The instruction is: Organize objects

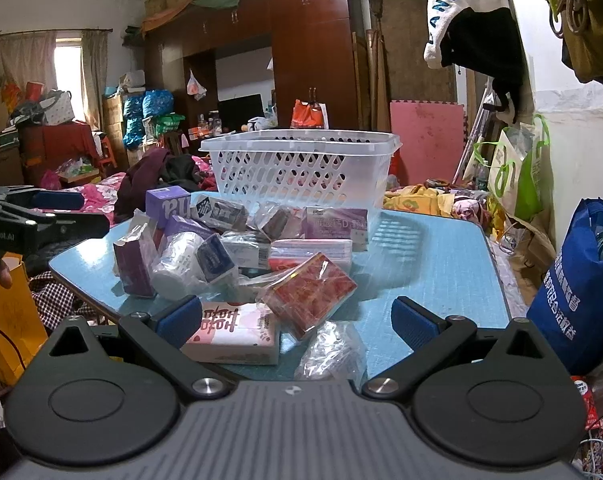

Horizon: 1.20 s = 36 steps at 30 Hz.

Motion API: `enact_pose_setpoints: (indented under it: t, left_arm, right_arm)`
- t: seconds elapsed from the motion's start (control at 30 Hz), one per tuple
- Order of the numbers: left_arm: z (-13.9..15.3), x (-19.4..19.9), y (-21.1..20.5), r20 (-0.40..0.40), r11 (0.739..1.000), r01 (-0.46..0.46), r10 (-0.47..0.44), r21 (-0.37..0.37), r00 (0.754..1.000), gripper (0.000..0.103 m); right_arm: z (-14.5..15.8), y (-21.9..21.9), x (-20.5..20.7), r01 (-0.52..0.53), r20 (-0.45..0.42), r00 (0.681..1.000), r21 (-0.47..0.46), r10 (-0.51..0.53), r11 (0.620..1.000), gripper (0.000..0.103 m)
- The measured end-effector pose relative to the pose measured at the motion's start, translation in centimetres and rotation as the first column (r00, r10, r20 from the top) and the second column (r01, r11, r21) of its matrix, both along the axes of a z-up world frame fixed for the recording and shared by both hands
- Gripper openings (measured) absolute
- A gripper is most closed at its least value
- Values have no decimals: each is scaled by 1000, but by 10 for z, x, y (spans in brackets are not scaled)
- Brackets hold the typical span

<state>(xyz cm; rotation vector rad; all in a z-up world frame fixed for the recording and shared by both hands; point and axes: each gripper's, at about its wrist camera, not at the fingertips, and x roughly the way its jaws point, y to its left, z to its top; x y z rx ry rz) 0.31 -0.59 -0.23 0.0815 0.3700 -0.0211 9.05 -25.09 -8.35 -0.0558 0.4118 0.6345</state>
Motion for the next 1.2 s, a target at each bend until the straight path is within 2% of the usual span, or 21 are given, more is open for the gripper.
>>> enact_pose_setpoints:
  t: [0.97, 1.1, 1.2]
  left_arm:
    - [-3, 2, 2, -15, 1000, 10, -10, -15, 1000, 102]
    - [1, 3, 16, -2, 998, -26, 26, -62, 1000, 100]
    - [-1, 6, 25, -16, 996, -43, 42, -78, 999, 98]
  right_arm:
    - [2, -3, 1, -6, 6, 1000, 3, 6, 1000, 103]
    - [2, -8, 2, -7, 10, 1000, 18, 7, 1000, 103]
    - [0, -8, 2, -9, 24, 1000, -6, 9, 1000, 103]
